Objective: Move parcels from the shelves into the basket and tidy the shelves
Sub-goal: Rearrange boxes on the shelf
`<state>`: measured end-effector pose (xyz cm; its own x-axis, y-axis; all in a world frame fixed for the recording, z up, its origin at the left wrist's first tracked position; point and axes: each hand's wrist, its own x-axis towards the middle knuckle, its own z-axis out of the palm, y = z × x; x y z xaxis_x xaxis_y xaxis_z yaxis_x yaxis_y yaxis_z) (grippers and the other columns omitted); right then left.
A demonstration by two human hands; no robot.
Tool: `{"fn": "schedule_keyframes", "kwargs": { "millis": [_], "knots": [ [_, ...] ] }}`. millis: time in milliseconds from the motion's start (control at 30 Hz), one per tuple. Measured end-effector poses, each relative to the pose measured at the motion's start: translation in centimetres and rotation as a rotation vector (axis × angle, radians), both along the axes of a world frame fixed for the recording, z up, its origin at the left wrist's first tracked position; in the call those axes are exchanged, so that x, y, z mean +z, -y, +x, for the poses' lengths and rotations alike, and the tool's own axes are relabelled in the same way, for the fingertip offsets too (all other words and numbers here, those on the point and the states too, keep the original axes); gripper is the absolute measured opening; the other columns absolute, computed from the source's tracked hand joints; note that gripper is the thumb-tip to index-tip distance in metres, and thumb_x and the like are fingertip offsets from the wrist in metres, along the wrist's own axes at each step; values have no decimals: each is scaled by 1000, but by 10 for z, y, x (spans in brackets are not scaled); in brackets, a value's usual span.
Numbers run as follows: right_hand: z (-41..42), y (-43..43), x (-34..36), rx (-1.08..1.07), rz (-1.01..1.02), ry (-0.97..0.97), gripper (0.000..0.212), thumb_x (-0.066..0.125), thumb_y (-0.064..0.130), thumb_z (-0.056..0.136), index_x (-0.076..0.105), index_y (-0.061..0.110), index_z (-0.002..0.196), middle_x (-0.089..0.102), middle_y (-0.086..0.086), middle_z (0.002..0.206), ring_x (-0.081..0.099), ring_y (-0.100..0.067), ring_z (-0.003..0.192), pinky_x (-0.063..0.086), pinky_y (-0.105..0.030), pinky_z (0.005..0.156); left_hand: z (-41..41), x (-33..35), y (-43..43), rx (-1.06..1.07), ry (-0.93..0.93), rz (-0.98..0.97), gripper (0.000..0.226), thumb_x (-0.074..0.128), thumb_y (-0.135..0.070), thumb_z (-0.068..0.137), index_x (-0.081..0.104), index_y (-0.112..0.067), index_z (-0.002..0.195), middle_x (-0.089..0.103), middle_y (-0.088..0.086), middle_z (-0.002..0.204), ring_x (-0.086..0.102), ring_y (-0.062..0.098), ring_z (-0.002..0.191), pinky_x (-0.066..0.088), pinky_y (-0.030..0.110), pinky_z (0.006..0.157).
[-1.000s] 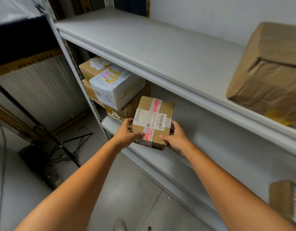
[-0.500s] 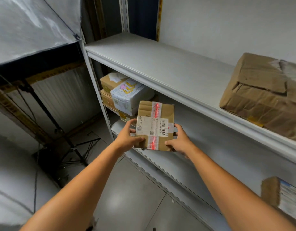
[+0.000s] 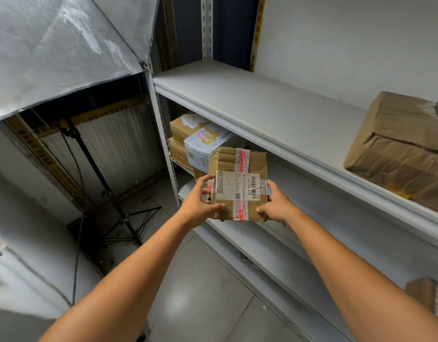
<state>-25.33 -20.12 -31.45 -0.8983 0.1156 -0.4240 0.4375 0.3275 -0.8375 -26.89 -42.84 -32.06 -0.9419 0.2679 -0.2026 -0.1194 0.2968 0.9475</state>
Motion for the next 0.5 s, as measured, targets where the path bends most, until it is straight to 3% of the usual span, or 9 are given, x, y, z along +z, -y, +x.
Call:
{"fn": "schedule_keyframes", "kwargs": {
  "millis": [200,367,500],
  "knots": [
    [0,4,2,61,7,-2,95,54,-19,82,19,34,153,63,-1,109,64,-25,104,60,-46,81,4,0,5,14,-15,-25,78,79,-12,79,36,-41,137,51,0,123,67,20,100,61,31,74],
    [1,10,2,35,-50,-24,97,63,-13,85,14,30,156,61,-1,107,66,-20,97,59,-51,84,2,1,14,46,-34,-41,78,79,-14,80,36,-41,138,53,3,122,68,19,98,61,32,74],
    [5,16,4,22,-76,-76,94,67,-8,86,16,30,156,56,5,100,62,-13,88,60,-41,79,-3,3,22,79,-52,-47,76,81,-21,78,37,-43,137,55,2,121,67,19,100,60,42,83]
  ]
}}
